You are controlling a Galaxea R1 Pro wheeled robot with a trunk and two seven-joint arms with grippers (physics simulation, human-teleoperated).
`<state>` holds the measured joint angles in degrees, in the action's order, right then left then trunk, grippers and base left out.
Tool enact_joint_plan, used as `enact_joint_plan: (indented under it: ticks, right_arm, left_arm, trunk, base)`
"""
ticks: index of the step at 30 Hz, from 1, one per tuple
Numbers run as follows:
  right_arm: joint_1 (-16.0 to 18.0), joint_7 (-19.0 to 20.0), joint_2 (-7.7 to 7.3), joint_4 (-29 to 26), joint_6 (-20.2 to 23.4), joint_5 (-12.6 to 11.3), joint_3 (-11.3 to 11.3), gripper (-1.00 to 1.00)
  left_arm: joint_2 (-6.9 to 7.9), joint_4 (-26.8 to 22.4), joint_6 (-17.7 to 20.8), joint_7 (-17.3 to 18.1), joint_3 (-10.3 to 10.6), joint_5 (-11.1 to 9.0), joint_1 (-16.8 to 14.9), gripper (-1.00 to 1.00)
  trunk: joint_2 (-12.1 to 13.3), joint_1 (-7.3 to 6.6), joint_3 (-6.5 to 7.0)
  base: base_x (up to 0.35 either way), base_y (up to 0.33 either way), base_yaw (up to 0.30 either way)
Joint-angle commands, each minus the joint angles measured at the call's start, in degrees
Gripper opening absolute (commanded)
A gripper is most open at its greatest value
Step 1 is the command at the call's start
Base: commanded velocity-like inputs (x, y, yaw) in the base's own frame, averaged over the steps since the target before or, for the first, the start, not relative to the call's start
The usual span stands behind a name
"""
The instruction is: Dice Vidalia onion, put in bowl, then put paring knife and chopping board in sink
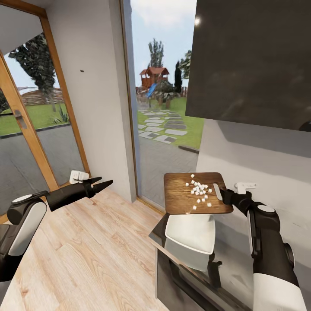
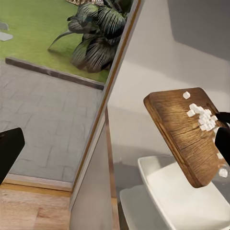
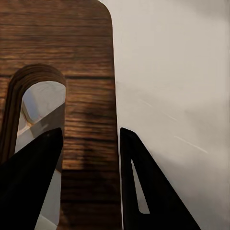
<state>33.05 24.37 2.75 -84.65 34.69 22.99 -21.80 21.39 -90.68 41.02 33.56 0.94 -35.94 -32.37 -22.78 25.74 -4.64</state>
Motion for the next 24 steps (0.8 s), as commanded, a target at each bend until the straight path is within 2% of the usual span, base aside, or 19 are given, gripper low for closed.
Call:
enact_joint_plan:
  ticks: [1,24]
  right_arm:
    - [0.1,0.6,0.06,-0.1,0.1,0.6,-0.1,-1.0]
    - [0.1,0.6,0.06,0.0,0.0,0.6,-0.1,-1.0]
  left_arm:
    - [0.04,0.0,0.4,-0.1,0.0,-0.4,-0.1,1.0]
    - [-0.03,0.0,0.4,-0.1,0.0,-0.4,-0.1,1.0]
  trunk:
    - [-0.1,0.04,-0.13]
    - [-0.1,0.04,-0.13]
  base:
    - [0.0,0.0,0.0]
    - [0.0,0.0,0.0]
